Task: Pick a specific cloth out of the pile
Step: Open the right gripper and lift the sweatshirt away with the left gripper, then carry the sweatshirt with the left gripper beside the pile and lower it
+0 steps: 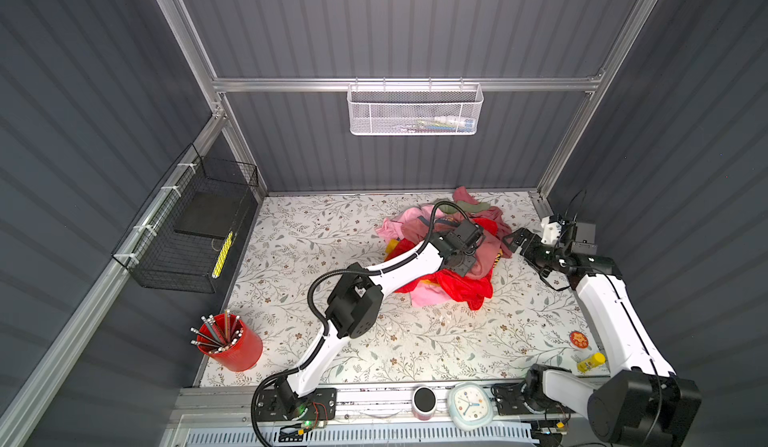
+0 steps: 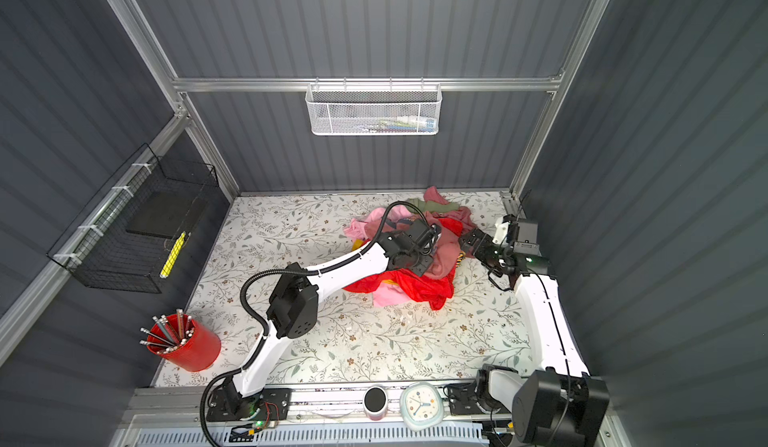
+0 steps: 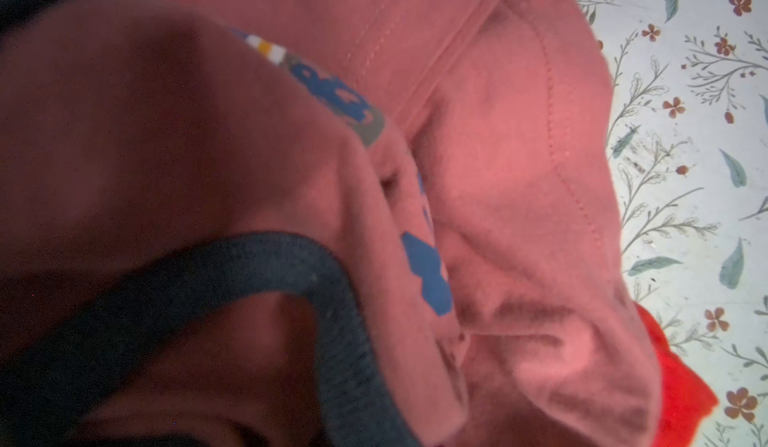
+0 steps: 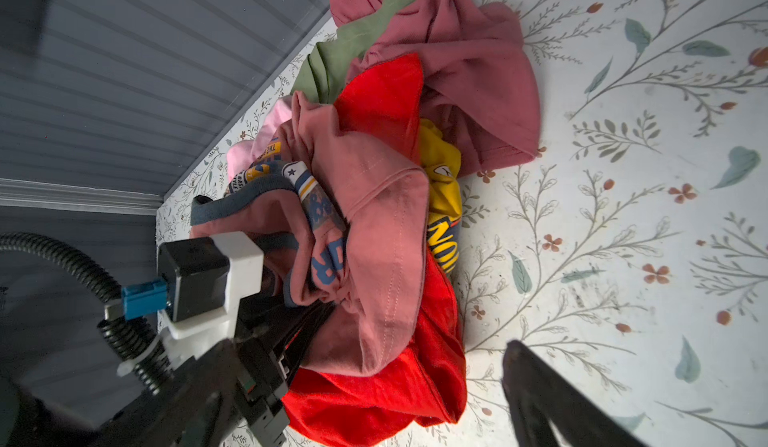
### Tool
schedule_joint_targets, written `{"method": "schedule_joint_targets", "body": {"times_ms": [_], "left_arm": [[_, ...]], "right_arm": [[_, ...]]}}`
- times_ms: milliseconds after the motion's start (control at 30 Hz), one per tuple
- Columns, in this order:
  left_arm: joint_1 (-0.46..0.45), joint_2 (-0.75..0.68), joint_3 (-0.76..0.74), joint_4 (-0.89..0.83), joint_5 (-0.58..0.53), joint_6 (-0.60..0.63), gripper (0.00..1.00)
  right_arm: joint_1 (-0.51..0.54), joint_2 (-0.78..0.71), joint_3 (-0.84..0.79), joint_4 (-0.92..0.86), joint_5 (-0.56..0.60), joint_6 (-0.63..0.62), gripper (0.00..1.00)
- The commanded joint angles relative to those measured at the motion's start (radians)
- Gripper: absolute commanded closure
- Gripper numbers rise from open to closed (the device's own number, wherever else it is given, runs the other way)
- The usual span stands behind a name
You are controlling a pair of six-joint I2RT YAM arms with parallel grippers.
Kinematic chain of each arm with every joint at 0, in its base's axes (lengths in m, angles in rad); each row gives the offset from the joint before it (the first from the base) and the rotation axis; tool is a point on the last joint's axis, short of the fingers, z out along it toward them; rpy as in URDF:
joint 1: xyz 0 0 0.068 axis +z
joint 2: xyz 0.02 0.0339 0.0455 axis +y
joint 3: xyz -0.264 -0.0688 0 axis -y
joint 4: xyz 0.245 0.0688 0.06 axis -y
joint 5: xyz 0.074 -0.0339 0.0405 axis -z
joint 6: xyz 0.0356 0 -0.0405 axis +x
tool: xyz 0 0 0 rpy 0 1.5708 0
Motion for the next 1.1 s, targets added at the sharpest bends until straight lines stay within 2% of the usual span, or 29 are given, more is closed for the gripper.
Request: {"method": "schedule_joint_targets", "body": {"times_ms": [0, 400, 667, 900, 1067], "left_arm": [[0.004, -0.120, -0.029, 0.090, -0.056, -0.015, 1.00], [0.056, -0.327, 0.042, 0.052, -0.318, 0.092, 1.00], [0.206, -0.492, 0.067, 0.067, -0.428, 0.162, 1.00], [0.265, -0.573, 0.076, 0.056, -0.593, 0.289, 1.00], [0.349, -0.657, 0.029, 0.075, -0.618, 0.311, 1.00]], "right_arm": [[-0.003, 0.003, -0.001, 0.038, -0.020, 0.015, 0.01], [-0.003, -0.031, -0.062, 0.135, -0.079, 0.036, 0.01], [-0.002, -0.037, -0.068, 0.213, -0.118, 0.026, 0.01], [0.003, -0.033, -0.090, 0.313, -0.153, 0.074, 0.01], [0.034, 0.005, -0.061, 0.343, -0.138, 0.096, 0.01]]}}
